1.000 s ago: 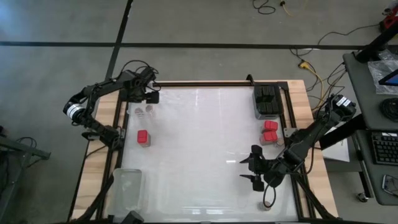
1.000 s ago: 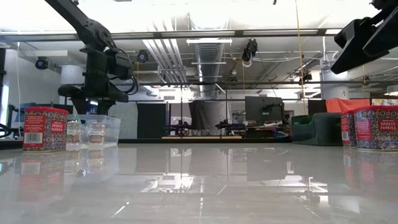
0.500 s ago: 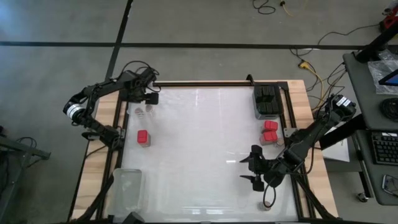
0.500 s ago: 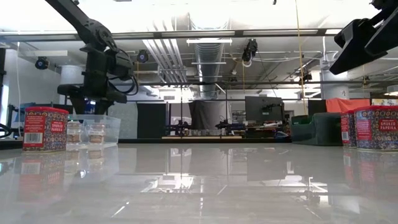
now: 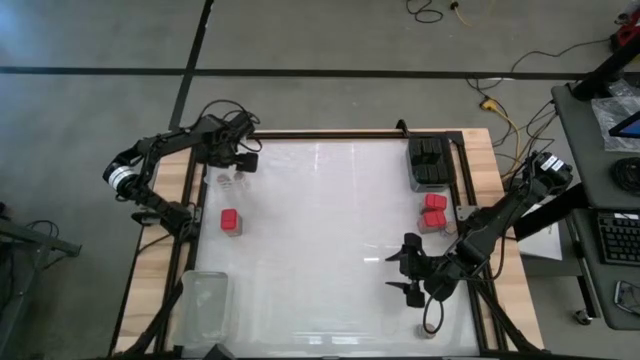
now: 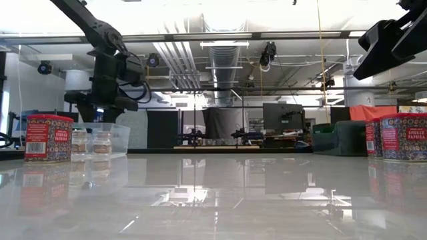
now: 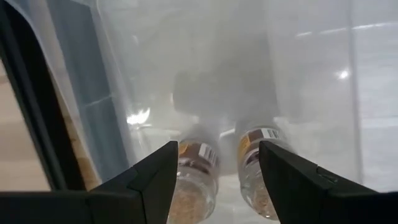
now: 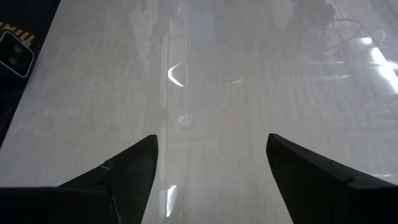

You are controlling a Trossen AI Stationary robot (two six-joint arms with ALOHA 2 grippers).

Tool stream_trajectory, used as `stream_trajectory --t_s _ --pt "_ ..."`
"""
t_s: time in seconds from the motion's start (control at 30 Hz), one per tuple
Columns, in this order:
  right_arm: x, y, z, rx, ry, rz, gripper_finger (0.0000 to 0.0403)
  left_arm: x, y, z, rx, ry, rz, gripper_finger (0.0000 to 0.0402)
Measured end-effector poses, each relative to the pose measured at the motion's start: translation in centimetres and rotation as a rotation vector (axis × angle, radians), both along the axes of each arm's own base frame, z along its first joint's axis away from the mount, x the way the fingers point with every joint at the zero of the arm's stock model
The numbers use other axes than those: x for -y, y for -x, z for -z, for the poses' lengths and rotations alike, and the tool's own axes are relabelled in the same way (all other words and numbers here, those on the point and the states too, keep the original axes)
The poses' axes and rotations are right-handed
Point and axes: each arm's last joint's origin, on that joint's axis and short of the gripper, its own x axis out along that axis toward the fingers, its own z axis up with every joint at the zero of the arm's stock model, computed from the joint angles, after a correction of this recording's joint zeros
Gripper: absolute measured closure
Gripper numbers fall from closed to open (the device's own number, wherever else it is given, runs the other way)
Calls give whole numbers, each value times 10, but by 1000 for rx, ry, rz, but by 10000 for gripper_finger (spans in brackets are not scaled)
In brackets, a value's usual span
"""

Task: Sort spices by type
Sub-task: Adjust the brown seasoning bottles in the transparent bin

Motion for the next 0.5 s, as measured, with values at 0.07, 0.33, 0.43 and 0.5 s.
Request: stream_trajectory --t_s 0.07,0.33,0.43,0.5 --pt "0 0 0 0 1 -1 121 1 1 0 -13 15 2 194" --pt "0 0 0 0 12 -10 136 2 2 -3 -40 17 26 194" --pt "0 0 0 -1 21 -18 138 -1 1 -8 -45 -13 26 194" --pt "0 0 0 0 30 -23 135 -3 -1 -14 -40 -31 27 194"
